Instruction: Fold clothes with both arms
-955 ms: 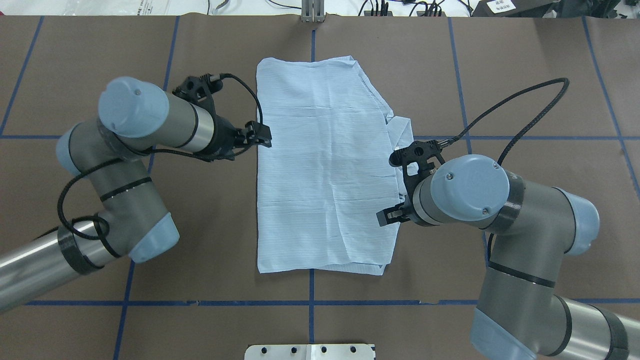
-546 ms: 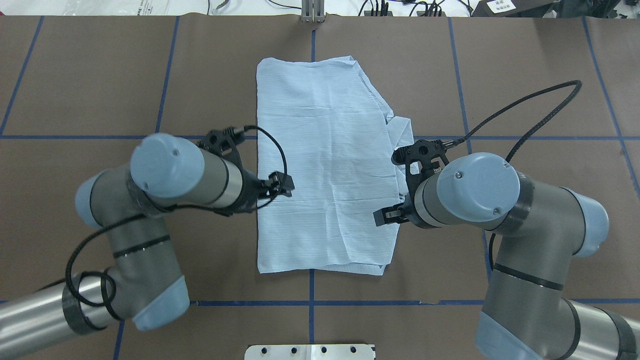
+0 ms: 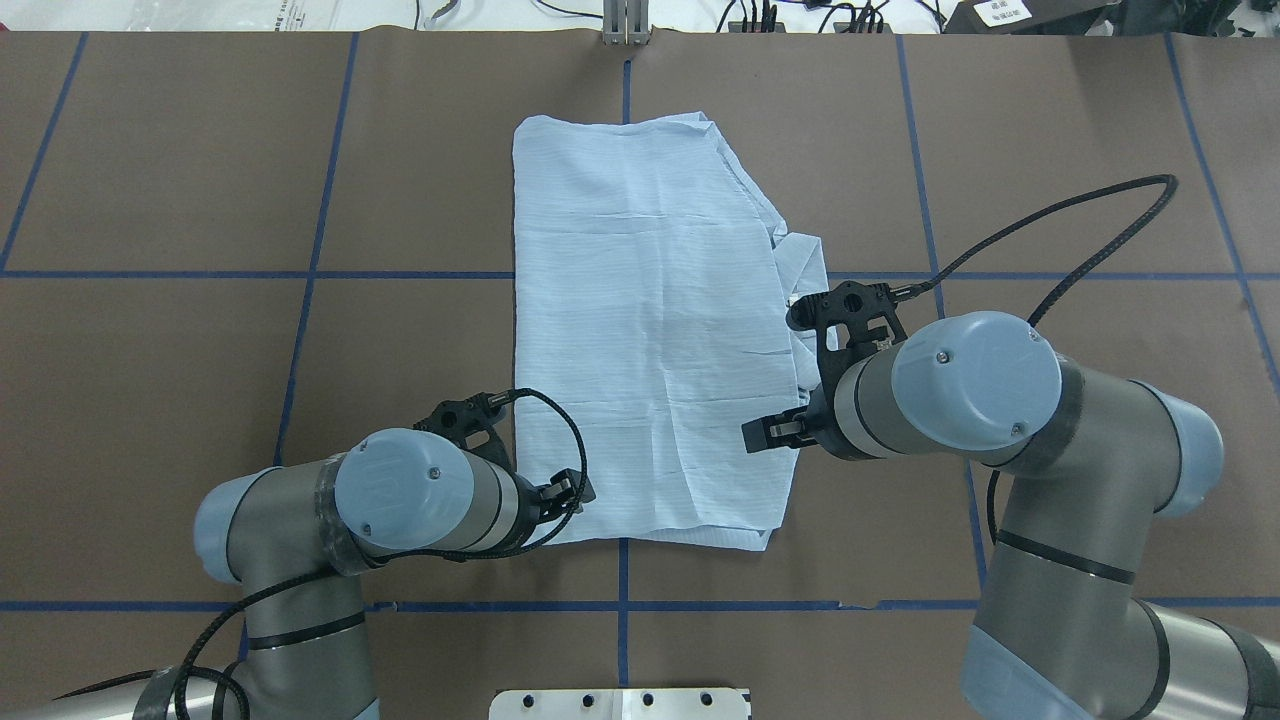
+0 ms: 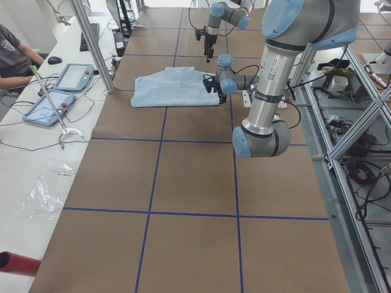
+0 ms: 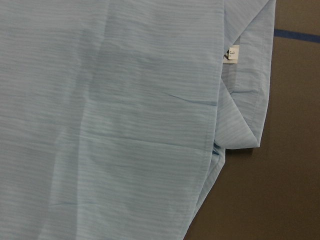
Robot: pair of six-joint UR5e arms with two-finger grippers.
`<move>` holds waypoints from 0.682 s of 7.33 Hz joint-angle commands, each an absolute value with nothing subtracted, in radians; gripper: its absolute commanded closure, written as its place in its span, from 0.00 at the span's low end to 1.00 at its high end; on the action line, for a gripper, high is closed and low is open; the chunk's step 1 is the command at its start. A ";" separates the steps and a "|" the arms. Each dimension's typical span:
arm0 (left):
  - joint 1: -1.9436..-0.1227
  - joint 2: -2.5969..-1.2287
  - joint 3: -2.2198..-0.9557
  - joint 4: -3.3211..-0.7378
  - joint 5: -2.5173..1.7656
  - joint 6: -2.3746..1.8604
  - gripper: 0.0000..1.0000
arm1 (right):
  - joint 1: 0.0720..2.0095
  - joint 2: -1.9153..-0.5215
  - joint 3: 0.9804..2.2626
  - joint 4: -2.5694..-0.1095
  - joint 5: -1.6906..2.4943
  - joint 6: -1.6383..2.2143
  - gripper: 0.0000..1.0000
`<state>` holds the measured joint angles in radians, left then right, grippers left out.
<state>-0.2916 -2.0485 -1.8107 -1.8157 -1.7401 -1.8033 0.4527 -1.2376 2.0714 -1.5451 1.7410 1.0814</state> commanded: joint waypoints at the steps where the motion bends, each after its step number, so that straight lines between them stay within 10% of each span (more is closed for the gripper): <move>1: -0.288 -2.045 -1.804 -1.815 -1.740 -1.804 0.07 | 0.453 -1.236 2.071 -1.545 1.740 1.081 0.00; 5: -0.273 -2.049 -1.793 -1.815 -1.733 -1.804 0.31 | 0.453 -1.239 2.071 -1.545 1.741 1.081 0.00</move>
